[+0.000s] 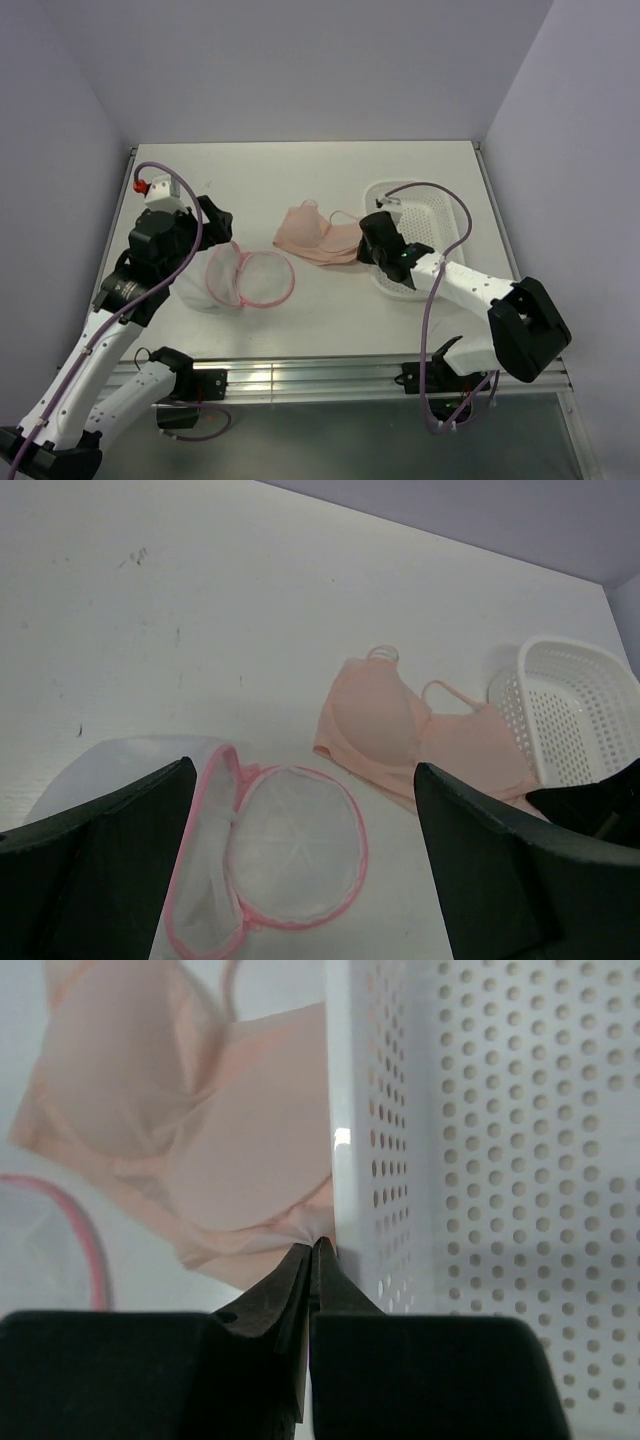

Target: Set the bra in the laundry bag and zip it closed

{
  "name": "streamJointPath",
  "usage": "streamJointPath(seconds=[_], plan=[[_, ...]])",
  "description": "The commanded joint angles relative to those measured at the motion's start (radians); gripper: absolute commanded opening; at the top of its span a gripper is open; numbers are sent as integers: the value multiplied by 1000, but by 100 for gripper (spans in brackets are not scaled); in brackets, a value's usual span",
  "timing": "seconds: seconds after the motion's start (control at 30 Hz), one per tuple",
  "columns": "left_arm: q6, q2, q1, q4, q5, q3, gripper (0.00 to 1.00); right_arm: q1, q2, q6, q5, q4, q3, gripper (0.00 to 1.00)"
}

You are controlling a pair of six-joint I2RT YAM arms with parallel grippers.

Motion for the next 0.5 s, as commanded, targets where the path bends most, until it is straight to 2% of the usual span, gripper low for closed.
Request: streamJointPath(seconds=[0.0, 0.1, 0.2, 0.47], plan=[[-25, 19, 4, 27, 68, 10, 98, -74, -35, -24, 59, 31, -53, 0], [-35, 24, 6, 25, 71, 2, 98, -140, -64, -68, 17, 79, -98, 0], [-33, 21, 4, 28, 68, 0, 98, -140, -69, -102, 6, 82, -67, 0], [-38, 36, 4, 14, 68, 14, 98, -36, 57, -179, 38, 13, 180, 0]])
